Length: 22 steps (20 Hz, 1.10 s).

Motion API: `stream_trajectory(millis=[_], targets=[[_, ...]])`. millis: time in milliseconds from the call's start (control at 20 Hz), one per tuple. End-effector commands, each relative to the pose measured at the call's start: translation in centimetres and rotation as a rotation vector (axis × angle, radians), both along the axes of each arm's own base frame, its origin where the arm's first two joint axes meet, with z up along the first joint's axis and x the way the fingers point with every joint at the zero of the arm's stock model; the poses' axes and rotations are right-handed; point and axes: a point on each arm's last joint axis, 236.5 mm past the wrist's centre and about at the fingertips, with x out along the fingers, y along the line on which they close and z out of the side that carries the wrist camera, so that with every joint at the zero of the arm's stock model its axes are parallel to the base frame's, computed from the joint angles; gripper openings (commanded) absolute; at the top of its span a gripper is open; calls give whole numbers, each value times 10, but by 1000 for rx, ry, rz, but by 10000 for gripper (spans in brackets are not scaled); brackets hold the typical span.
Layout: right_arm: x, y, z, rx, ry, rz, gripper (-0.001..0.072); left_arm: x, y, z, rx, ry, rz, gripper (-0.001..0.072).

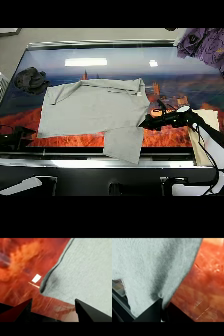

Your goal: Fold the clothes and pants, and hang the long-sleeved shirts on hangers.

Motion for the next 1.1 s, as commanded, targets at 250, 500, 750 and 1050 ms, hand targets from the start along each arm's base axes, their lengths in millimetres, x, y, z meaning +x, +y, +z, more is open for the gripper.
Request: stream_trajectory(millis=[250, 500, 750, 1050], targets=[[1, 0, 0, -2, 4, -7, 38, 0, -9, -16, -24, 12, -32, 615], [-2, 1, 1, 5, 16, -5, 38, 10, -8, -27, 26, 11, -42, 613], [-3, 2, 2, 9, 19, 0, 38, 11, -18, -35, 11, 28, -70, 593], [-9, 5, 5, 28, 41, 15, 38, 13, -31, -36, -20, 16, -128, 18]])
